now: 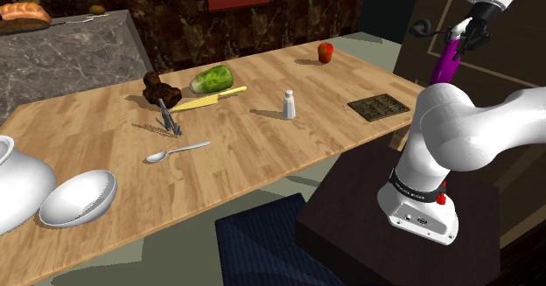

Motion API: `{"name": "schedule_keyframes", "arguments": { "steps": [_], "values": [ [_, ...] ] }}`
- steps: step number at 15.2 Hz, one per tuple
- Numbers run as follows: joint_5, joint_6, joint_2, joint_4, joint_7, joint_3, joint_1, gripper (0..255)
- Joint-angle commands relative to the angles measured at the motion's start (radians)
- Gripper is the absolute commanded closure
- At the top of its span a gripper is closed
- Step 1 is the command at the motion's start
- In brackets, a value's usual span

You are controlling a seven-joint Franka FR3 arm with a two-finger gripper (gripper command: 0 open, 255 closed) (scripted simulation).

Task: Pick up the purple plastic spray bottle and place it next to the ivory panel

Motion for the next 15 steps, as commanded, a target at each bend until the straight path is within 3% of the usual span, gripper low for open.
{"name": "schedule_keyframes", "arguments": {
  "steps": [1,15],
  "values": [
    [-0.014,0.016,-0.014,-0.025,-0.003,-0.010,-0.010,255],
    [-0.098,0.100,-0.080,-0.130,-0.021,-0.088,-0.043,255]
  ]
}}
